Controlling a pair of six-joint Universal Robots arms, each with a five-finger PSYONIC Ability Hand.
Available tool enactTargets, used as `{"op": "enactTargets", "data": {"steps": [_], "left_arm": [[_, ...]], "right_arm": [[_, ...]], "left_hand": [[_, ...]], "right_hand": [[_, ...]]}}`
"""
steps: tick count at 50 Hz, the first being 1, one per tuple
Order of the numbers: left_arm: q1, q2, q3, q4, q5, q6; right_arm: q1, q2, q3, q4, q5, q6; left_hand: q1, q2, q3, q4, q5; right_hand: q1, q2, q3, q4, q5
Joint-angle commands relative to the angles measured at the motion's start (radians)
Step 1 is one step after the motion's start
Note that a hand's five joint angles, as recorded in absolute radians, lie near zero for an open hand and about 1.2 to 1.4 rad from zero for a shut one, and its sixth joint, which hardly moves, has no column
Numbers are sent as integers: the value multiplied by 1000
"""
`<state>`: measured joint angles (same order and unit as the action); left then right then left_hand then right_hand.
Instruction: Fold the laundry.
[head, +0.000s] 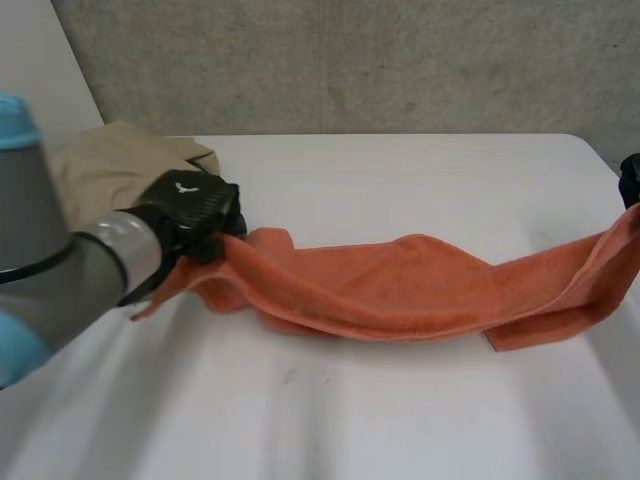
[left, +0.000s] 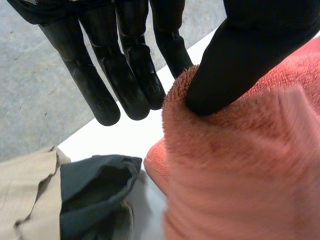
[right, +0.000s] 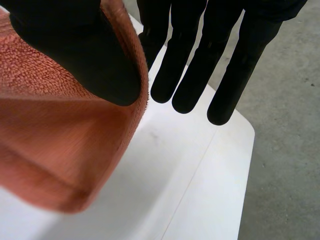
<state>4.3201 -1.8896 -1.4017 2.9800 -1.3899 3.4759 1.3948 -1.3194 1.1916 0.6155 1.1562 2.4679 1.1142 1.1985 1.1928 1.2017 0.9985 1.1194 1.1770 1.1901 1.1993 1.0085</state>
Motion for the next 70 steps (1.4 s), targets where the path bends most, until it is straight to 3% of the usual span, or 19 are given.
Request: {"op": "enactTargets", "data": {"steps": [1, 8, 11, 15, 22, 27, 39, 45, 50, 60, 70], "left_arm": [[-39, -170, 265, 169, -18, 48], [-39, -122, 360, 658, -50, 25], [-45, -63, 334, 745, -80, 19], [-53, -42, 284, 651, -84, 14], [-59, -43, 121, 464, -81, 2], [-51, -54, -20, 416, -77, 3], [-50, -252, -163, 412, -61, 12], [-48, -238, -190, 409, -60, 12], [-33, -122, -243, 409, -60, 11], [13, 17, -407, 412, -63, 15], [200, 3, -453, 410, -34, 173]], "right_arm": [[75, 108, -79, -393, 59, 262], [93, 74, -35, -1073, 242, 505], [96, 52, 2, -1157, 255, 528], [96, 14, 28, -1108, 223, 530], [82, 2, 80, -863, 68, 528], [79, 20, 129, -716, -6, 481], [87, 198, 336, -643, -3, 139], [82, 215, 353, -643, 5, 120], [76, 212, 350, -643, 3, 120], [64, 212, 355, -643, 3, 120], [55, 213, 352, -646, 3, 118]], "left_hand": [[282, 198, 203, 195, 223], [282, 198, 203, 195, 223], [282, 198, 203, 195, 223], [282, 198, 203, 195, 223], [282, 198, 203, 195, 223], [282, 198, 203, 195, 223], [256, 172, 178, 169, 197], [-263, -347, -341, -350, -321], [-519, -603, -597, -606, -578], [-510, -595, -589, -598, -569], [-334, -418, -413, -422, -393]], "right_hand": [[277, 219, 206, 197, 213], [277, 219, 206, 197, 213], [277, 219, 206, 197, 213], [277, 219, 206, 197, 213], [277, 219, 206, 197, 213], [277, 219, 206, 197, 213], [277, 219, 206, 197, 213], [277, 219, 206, 197, 213], [277, 219, 206, 197, 213], [277, 219, 206, 197, 213], [277, 219, 206, 197, 213]]}}
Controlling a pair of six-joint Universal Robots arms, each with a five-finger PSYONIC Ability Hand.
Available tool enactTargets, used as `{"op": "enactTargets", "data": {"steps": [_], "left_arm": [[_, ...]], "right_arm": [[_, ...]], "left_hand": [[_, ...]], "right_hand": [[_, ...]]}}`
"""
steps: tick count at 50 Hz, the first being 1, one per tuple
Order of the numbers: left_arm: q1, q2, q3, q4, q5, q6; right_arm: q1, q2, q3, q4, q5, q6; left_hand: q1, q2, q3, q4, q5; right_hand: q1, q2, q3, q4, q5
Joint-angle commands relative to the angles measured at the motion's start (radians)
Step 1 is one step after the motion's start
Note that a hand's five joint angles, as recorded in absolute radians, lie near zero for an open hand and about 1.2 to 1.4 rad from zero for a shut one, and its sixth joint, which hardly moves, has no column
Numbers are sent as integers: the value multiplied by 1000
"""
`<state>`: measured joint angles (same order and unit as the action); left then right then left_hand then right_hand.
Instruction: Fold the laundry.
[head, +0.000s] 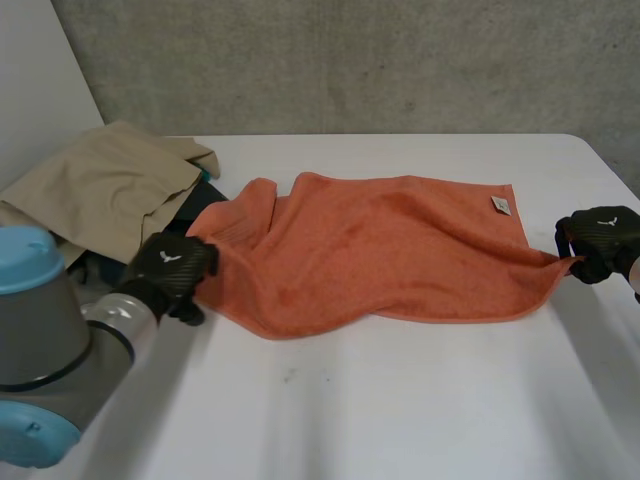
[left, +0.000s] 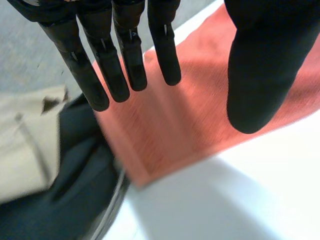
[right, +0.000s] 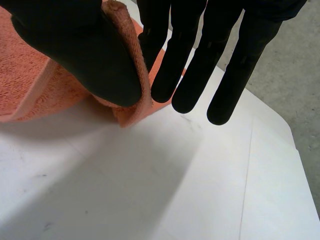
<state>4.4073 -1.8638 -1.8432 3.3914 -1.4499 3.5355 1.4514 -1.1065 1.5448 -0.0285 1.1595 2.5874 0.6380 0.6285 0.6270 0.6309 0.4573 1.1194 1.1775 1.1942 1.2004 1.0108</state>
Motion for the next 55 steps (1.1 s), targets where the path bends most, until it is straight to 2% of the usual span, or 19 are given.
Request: {"op": "enactTargets", "data": {"steps": [1, 6, 11, 22, 29, 35, 49, 55], "left_arm": [[121, -31, -8, -3, 40, 127], [150, -101, 28, -1, 179, 180], [144, -124, 90, -1, 246, 177], [55, -288, 297, -1, 244, 183], [40, -373, 410, -7, 244, 184], [-8, -440, 518, 0, 244, 183], [-68, -557, 647, 3, 244, 184], [-80, -606, 688, 3, 244, 184]], "right_arm": [[-2, 1, -2, -2, 0, -1], [1, 2, 4, -2, 0, -4], [3, 7, 12, -2, 0, -12], [3, 10, 24, -4, 0, -15], [1, 16, 23, -4, 0, -16], [1, 30, 20, -5, 0, -18], [1, 56, 14, -5, 2, -20], [1, 62, 14, -5, 2, -20]], "left_hand": [[139, 149, 150, 146, 145], [40, 49, 51, 47, 46], [-116, -107, -105, -109, -110], [-99, -89, -88, -92, -93], [-14, -4, -3, -7, -7], [16, 25, 27, 23, 22], [22, 31, 33, 29, 28], [224, 233, 235, 231, 230]], "right_hand": [[277, 219, 202, 196, 211], [277, 219, 202, 196, 211], [277, 219, 202, 196, 211], [277, 219, 202, 196, 211], [277, 219, 202, 196, 211], [277, 219, 202, 196, 211], [277, 219, 202, 196, 211], [277, 219, 202, 196, 211]]}}
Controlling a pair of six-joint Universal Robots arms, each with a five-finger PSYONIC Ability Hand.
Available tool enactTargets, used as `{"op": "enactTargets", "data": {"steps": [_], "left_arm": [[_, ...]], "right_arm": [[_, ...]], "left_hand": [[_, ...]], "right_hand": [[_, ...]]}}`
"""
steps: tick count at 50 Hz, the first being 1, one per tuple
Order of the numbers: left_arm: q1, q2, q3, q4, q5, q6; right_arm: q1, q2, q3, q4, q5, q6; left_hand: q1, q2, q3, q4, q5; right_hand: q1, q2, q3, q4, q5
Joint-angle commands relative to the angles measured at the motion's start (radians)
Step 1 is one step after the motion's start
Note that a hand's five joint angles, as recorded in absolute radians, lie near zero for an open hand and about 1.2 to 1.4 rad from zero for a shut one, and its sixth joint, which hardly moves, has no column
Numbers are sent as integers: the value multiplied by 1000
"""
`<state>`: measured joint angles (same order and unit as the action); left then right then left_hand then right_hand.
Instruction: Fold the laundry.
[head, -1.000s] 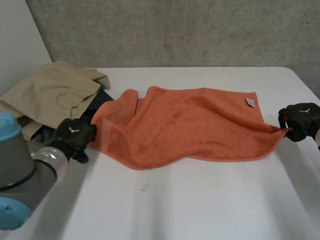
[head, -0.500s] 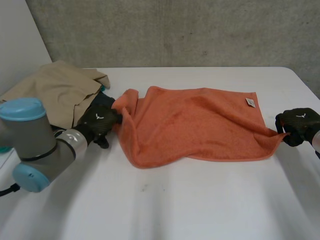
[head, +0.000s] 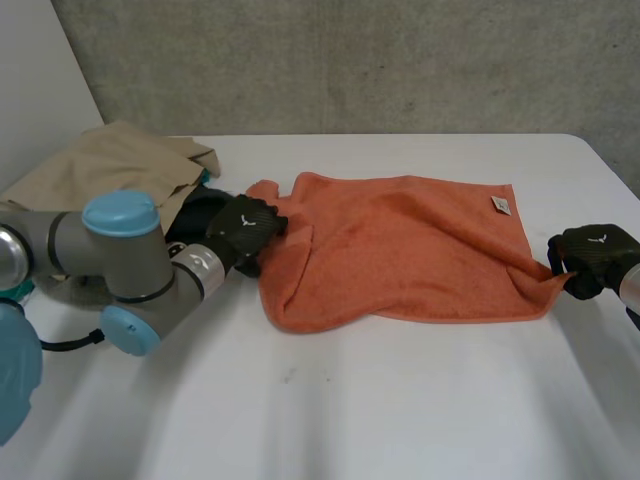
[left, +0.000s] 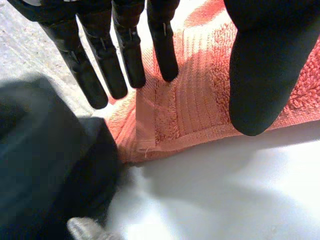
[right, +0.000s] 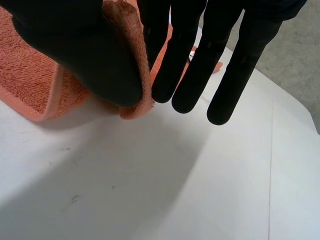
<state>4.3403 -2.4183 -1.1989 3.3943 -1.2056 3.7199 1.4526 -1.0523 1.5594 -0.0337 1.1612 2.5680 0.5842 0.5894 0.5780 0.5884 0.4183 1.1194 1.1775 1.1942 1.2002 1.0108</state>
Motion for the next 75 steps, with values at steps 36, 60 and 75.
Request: {"op": "enactTargets", "data": {"steps": [36, 60, 75], "left_arm": [[117, 808, -288, -610, -195, 2], [2, 312, 169, 63, -264, 175], [-18, 349, 82, 396, -331, 63]], "right_arm": [[-147, -552, -151, 285, 92, -164], [81, -163, -395, -154, 374, -177], [86, -180, -381, -546, 380, -9]], "left_hand": [[812, 807, 818, 808, 803], [812, 807, 818, 808, 803], [812, 807, 818, 808, 803]], "right_hand": [[277, 219, 202, 196, 211], [277, 219, 202, 196, 211], [277, 219, 202, 196, 211]]}}
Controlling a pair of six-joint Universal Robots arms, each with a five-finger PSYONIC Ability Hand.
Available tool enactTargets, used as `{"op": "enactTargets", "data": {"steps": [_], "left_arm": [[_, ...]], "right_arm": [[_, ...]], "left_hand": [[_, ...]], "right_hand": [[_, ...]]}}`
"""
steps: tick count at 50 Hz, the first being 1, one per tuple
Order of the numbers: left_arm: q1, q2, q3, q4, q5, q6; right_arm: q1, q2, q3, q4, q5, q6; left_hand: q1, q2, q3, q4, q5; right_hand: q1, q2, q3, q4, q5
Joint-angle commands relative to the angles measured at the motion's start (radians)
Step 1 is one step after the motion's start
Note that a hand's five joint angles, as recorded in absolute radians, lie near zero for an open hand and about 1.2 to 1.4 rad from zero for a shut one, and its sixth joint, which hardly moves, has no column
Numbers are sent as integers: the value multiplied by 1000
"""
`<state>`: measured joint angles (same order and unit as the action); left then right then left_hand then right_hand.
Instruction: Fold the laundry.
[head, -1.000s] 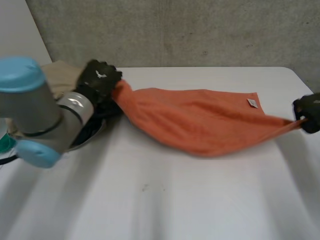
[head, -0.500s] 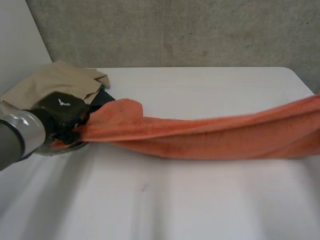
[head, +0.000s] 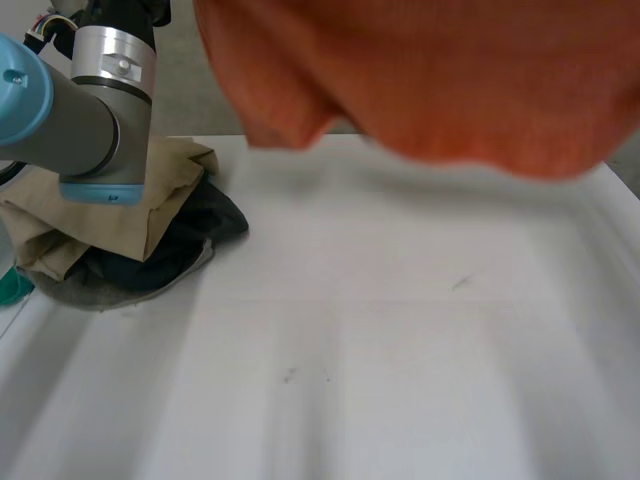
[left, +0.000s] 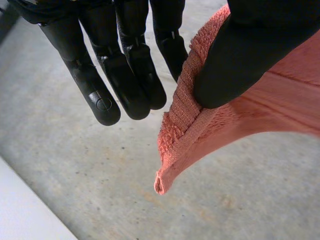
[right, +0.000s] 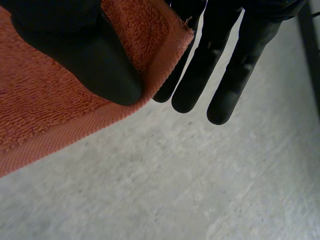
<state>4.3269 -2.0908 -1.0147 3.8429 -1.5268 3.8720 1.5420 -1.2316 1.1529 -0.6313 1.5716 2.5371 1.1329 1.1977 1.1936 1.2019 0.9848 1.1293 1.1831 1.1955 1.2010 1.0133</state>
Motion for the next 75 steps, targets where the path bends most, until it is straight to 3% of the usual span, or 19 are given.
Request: {"op": "enactTargets", "data": {"steps": [1, 12, 18, 23, 28, 36, 40, 47, 55, 63, 75], "left_arm": [[-3, 35, -142, -57, -7, -117], [-9, 34, -415, -77, 53, -143], [-38, -29, -518, -112, 53, -138], [-78, -31, -610, -219, 51, -137], [-92, 119, -731, -460, 45, -120], [-102, 331, -887, -1047, 39, -111], [-139, 350, -891, -1166, 45, -114], [-150, 338, -789, -978, 42, -118], [-130, 186, -604, -766, 5, -118], [-125, -10, -415, -711, -114, -121], [-125, -146, -305, -507, -127, -106]], "right_arm": [[-3, 1, 31, 73, -34, 22], [-13, 142, 114, 340, -154, 15], [-14, 256, 134, 481, -166, 5], [-16, 255, 188, 577, -169, -35], [-52, 206, 272, 702, -170, -155], [-246, -31, 478, 1077, -154, -527], [-312, -86, 518, 1130, -168, -630], [-327, -78, 495, 987, -166, -546], [-249, 66, 378, 791, -166, -322], [-165, 191, 281, 581, -168, -206], [-91, 418, 51, 456, -160, -129]], "left_hand": [[263, 199, 203, 194, 237], [263, 199, 203, 194, 237], [263, 199, 203, 194, 237], [263, 199, 203, 194, 237], [263, 199, 203, 194, 237], [263, 199, 203, 194, 237], [263, 199, 203, 194, 237], [263, 199, 203, 194, 237], [263, 199, 203, 194, 237], [263, 199, 203, 194, 237], [263, 199, 203, 194, 237]], "right_hand": [[267, 213, 201, 195, 208], [267, 213, 201, 195, 208], [267, 213, 201, 195, 208], [267, 213, 201, 195, 208], [267, 213, 201, 195, 208], [267, 213, 201, 195, 208], [267, 213, 201, 195, 208], [267, 213, 201, 195, 208], [267, 213, 201, 195, 208], [267, 213, 201, 195, 208], [267, 213, 201, 195, 208]]}}
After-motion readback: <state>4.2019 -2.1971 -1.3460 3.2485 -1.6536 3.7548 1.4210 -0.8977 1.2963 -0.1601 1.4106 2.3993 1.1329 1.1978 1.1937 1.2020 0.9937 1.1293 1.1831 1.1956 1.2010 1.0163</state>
